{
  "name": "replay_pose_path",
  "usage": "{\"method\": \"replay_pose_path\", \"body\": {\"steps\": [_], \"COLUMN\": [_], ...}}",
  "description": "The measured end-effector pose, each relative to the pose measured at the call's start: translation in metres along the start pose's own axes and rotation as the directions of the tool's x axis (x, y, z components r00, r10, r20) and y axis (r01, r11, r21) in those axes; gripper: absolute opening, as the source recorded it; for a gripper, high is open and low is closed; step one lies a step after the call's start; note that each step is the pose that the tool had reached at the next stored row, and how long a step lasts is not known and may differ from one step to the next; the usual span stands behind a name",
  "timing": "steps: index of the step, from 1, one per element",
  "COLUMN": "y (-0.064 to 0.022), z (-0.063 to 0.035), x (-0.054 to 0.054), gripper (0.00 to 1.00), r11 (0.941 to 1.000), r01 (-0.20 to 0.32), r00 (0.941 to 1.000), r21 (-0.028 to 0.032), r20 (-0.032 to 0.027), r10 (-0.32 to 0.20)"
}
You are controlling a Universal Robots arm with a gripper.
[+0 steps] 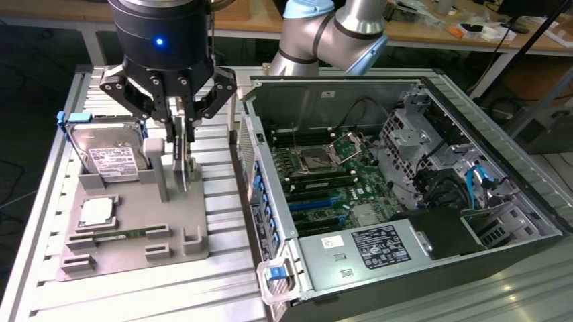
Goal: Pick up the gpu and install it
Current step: 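Pick up the gpu and move the gpu toward the slot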
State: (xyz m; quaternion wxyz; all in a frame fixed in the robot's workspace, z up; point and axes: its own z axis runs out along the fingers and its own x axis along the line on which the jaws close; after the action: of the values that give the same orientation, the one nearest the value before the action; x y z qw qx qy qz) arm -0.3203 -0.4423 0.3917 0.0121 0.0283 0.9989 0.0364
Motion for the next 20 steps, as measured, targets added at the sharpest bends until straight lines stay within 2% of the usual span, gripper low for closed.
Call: {"method": "replay_pose_path", "body": {"steps": [20], "y": [0.0005], "z": [-0.0069], "x": [-0.0002], "gripper": [0.27], "r11": [1.0], "r01": [0.0], "r00": [1.0], "r21": [-0.0001], "r20": [0.0001], "r10": [0.0]}}
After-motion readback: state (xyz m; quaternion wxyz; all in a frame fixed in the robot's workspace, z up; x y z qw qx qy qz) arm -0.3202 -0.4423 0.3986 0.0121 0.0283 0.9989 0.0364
